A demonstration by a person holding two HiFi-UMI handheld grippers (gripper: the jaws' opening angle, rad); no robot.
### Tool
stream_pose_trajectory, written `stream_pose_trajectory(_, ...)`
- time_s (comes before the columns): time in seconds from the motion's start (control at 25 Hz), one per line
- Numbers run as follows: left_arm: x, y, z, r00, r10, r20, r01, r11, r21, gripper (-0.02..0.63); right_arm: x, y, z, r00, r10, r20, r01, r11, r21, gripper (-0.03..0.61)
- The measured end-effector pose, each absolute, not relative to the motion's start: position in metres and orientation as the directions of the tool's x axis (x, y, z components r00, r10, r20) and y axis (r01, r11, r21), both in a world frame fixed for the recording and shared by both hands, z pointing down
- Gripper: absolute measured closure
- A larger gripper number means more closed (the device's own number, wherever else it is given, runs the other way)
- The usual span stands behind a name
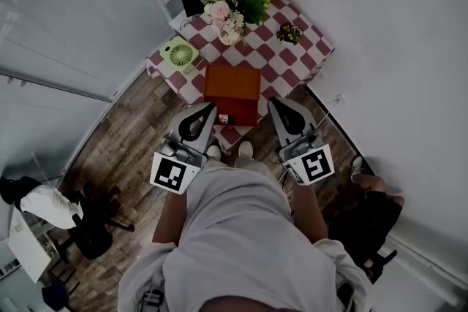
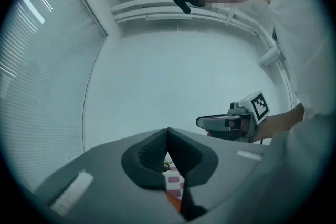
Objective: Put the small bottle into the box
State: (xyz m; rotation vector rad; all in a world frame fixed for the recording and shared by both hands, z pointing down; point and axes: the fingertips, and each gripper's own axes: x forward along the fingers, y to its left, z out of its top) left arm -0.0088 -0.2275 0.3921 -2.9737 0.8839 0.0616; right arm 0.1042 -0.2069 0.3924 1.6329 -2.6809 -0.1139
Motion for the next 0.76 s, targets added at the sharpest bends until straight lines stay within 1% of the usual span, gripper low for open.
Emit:
stream_pose_trajectory(0.4,-0.015,-0.235,0.388,0.840,-0.539,-0.063,-0.543,-0.838,-0.059,0.615,0.096,-0.207,0.396,-0.409,-0.912,-0.031,-0.910,0.405,0.087,0.578)
stream_pose_trajectory(0.76,-0.012,-0.235,0.388,0.850,-0.523,-0.063,-0.526,-0.848,-0.063,0.615,0.086,-0.208,0.394,-0.418,-0.908,-0.022,-0.905,0.415,0.091,0.578)
